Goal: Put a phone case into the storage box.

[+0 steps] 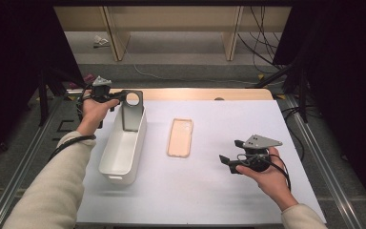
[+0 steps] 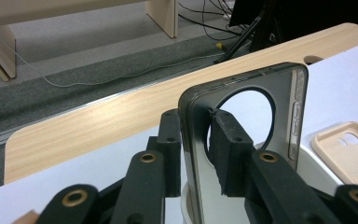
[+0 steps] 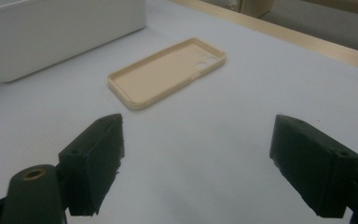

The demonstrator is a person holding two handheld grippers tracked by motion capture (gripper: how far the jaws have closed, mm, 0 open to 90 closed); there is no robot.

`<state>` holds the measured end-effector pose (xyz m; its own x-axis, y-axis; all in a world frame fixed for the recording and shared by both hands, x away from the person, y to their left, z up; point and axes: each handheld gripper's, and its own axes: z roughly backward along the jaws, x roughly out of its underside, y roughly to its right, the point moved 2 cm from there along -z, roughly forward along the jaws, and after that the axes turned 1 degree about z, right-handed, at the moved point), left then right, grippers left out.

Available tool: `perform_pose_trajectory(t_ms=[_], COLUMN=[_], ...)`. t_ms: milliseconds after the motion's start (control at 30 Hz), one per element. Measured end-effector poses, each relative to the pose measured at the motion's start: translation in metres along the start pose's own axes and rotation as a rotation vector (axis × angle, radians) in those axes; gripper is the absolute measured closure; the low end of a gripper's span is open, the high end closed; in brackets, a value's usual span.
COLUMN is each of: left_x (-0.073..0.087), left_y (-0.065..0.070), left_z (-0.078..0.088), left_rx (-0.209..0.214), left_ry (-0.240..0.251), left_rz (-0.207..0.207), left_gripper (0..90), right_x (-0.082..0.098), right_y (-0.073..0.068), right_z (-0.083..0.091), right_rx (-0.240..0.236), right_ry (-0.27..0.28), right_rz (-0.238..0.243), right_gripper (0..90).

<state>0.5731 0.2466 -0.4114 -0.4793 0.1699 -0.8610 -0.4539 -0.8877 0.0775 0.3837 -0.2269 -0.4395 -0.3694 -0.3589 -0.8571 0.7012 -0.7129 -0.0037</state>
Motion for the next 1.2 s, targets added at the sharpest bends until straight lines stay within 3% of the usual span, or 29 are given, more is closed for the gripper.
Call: perform_pose_trajectory(t_ms=[267, 600, 800, 933, 1033, 1200], left_x=[-0.001, -0.004, -0.002, 0.003, 0.008, 0.021], left_y=[0.002, 0.002, 0.0, 0.001, 0.003, 0.007], left_z=[-0.002, 0.008, 0.022, 0.035, 0.046, 0.066], left_rx=[-0.003, -0.001, 0.013, 0.057, 0.046, 0.03], left_ry=[-0.005, -0.007, -0.029, -0.061, -0.055, -0.007], left_rz=[-0.005, 0.062, 0.064, 0.063, 0.055, 0.062], left_gripper=[67.4, 34.6, 20.7, 22.2, 8.3, 0.0], right_x=[0.0, 0.0, 0.0, 0.0, 0.0, -0.001], right_y=[0.0, 0.0, -0.001, -0.001, -0.002, -0.002], right_z=[0.0, 0.0, 0.0, 0.0, -0.001, -0.001], right_rx=[0.0, 0.0, 0.0, 0.0, -0.001, 0.0], right_ry=[0.0, -0.003, -0.004, -0.005, -0.006, -0.003], right_rz=[0.003, 0.006, 0.008, 0.007, 0.008, 0.007], right_gripper=[18.4, 18.3, 18.3, 18.2, 18.2, 18.1])
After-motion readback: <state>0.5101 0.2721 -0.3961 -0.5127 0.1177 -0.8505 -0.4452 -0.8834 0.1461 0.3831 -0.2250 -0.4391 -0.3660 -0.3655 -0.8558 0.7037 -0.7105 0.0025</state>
